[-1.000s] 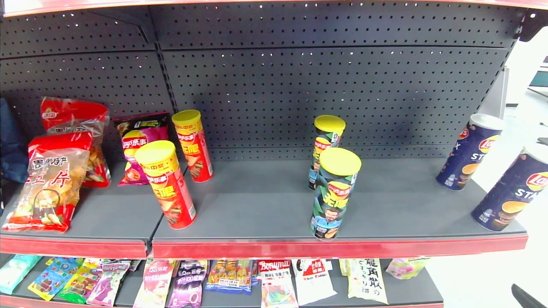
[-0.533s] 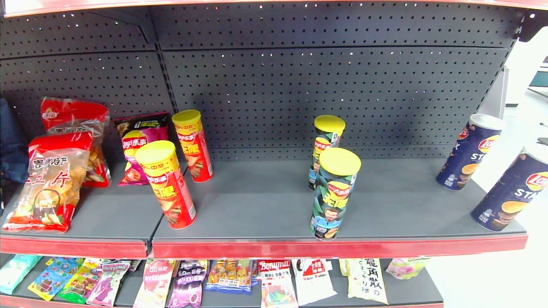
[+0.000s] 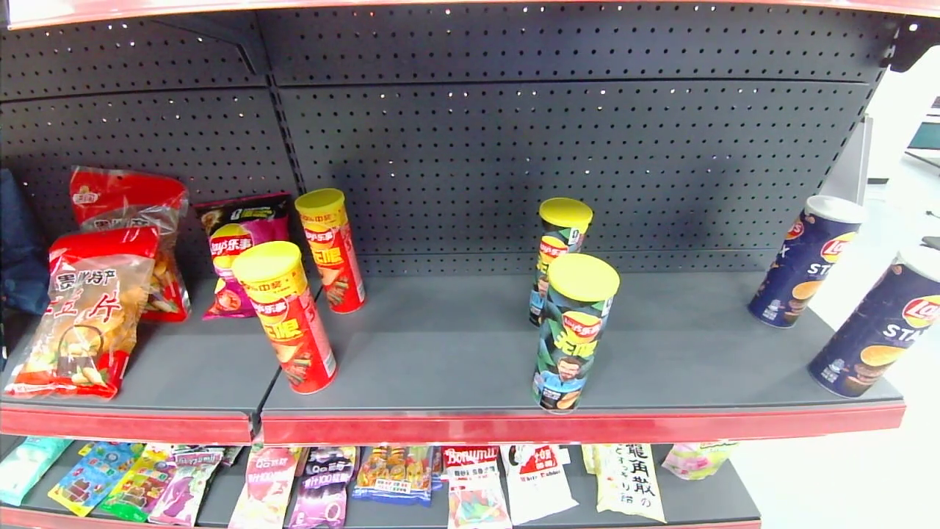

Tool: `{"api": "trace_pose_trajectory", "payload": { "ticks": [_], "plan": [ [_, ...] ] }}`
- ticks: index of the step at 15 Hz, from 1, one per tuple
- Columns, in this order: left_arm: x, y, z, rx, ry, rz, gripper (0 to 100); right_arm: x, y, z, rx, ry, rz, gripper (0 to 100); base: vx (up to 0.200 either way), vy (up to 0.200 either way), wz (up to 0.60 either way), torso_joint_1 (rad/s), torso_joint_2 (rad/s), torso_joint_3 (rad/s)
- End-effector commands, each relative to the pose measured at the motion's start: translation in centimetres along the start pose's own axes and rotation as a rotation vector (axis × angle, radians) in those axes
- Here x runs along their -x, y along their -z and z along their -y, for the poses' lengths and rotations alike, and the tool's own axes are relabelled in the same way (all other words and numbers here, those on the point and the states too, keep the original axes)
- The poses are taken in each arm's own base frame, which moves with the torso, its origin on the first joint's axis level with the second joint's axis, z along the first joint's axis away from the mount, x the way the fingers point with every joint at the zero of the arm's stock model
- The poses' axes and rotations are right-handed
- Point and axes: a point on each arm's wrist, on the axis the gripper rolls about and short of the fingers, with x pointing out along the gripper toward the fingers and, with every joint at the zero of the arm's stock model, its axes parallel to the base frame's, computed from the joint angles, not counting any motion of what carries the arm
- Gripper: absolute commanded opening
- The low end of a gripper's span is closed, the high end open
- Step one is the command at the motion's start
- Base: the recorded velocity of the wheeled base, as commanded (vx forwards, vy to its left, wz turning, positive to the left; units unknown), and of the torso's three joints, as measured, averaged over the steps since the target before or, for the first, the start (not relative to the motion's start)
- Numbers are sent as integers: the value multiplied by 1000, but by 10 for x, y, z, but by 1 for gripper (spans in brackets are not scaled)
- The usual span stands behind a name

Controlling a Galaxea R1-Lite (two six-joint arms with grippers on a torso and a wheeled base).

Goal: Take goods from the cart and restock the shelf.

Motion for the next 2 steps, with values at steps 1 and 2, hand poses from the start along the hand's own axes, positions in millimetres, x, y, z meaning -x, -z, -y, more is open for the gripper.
{"api": "trace_pose_trajectory", "payload": {
  "ticks": [1, 2],
  "plan": [
    [0, 0, 0, 0, 0, 0, 100, 0, 0, 0, 1, -1, -2, 100, 0, 0, 0, 0, 0, 0],
    [0, 0, 0, 0, 0, 0, 100, 0, 0, 0, 1, -1, -2, 100, 0, 0, 0, 0, 0, 0]
  ]
}}
